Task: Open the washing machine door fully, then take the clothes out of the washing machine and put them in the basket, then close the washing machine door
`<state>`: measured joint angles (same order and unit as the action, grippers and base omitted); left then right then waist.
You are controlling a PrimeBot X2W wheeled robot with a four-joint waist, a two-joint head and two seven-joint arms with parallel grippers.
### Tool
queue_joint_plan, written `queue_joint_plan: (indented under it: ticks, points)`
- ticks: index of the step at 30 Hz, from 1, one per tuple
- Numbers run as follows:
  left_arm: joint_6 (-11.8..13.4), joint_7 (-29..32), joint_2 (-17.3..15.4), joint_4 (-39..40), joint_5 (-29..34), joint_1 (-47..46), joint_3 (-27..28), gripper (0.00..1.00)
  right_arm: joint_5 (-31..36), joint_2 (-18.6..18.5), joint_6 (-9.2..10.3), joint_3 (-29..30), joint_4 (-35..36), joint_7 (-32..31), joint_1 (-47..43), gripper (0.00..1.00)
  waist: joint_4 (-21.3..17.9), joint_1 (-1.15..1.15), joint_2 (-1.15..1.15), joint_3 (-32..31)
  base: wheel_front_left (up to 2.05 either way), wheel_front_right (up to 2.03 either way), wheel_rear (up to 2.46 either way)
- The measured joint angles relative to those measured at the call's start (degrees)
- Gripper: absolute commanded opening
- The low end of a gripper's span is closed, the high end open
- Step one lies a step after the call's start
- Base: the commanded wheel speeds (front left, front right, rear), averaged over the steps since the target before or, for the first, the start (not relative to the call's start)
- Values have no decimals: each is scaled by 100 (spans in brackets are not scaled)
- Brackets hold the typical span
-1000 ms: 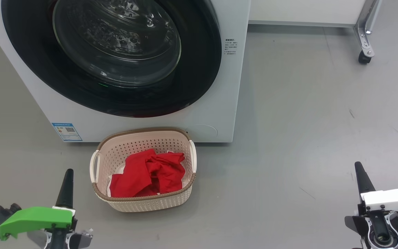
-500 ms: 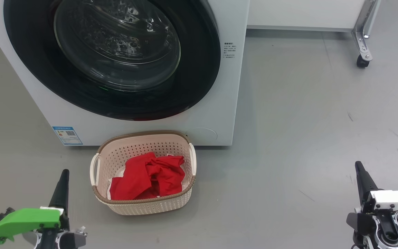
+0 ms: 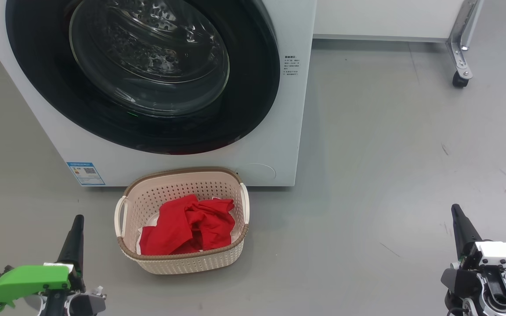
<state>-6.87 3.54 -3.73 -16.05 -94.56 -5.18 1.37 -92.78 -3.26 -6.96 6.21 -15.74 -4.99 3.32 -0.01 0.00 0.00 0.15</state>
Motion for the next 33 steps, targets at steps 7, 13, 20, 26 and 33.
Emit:
queue_joint_plan:
  ticks: [7,13,20,26,33]
  points:
    - [0,1,0,0,0,0,2,0,0,0,0,1,0,0,1,0,0,0,0,0,0,0,0]
    - [0,1,0,1,0,0,3,0,0,1,0,5,0,0,1,0,1,0,0,1,0,0,0]
    - [0,1,0,7,0,0,8,0,0,1,0,10,0,0,2,0,1,0,0,1,0,0,0]
    - [0,1,0,10,0,0,11,0,0,1,0,11,0,-1,2,0,1,0,0,1,0,0,0]
    - [0,1,0,12,0,0,13,0,0,2,0,13,0,-1,2,0,1,0,0,1,0,0,0]
